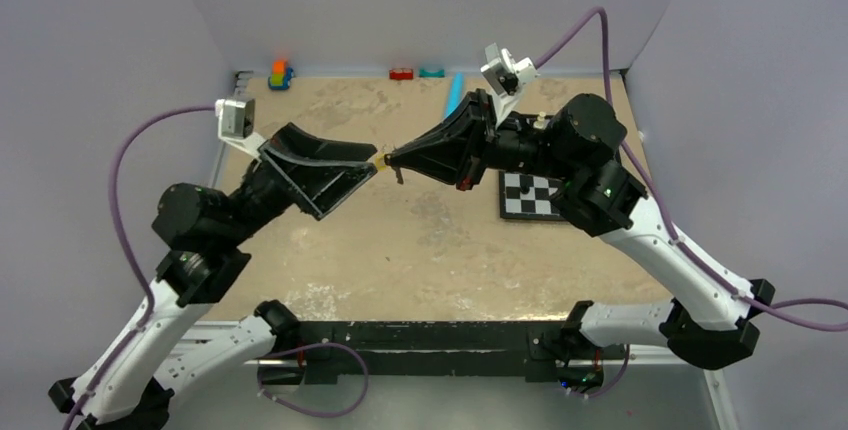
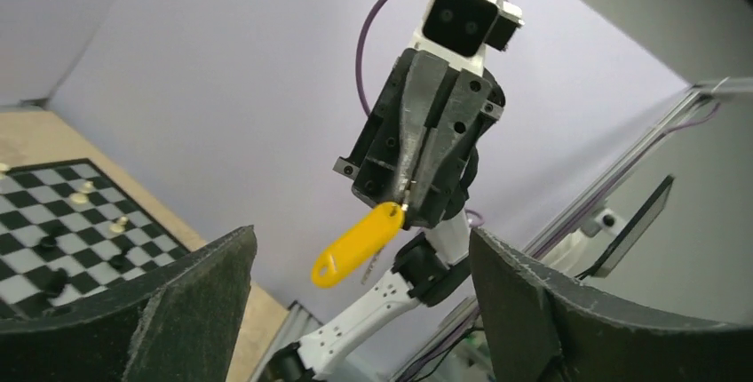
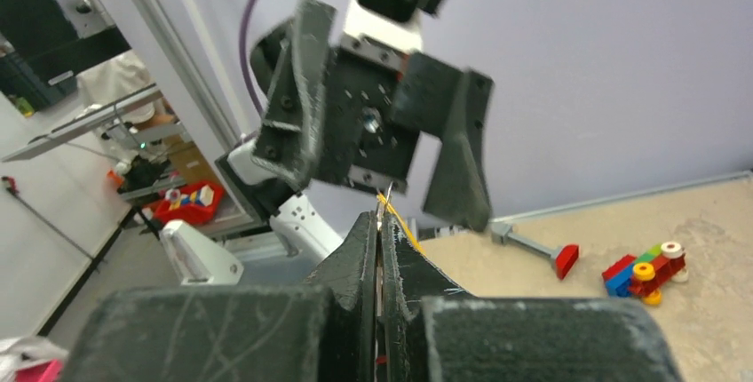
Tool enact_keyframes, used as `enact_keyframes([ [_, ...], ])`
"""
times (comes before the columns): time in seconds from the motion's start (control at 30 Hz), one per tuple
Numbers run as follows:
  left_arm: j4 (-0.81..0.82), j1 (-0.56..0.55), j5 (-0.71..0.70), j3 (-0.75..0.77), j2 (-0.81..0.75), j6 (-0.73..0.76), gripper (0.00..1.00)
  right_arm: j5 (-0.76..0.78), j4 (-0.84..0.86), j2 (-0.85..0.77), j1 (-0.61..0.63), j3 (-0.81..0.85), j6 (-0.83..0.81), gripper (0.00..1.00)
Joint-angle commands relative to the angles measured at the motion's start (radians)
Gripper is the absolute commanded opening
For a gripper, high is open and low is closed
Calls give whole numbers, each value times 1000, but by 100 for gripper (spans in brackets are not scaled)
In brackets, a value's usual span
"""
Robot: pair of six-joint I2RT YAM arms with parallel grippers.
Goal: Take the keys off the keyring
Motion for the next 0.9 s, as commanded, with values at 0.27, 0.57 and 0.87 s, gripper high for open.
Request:
enact_keyframes([
  [0.27,-916,1,182,513,69,699,65,-207,-405,37,-35,159,-114,0],
  [0.57,-1005,1,150,571,153,815,49,-245,-535,91,-34,220,-161,0],
  [0.87,-950,1,272,575,209,832,42,-262,-543,103,-35,208,-156,0],
])
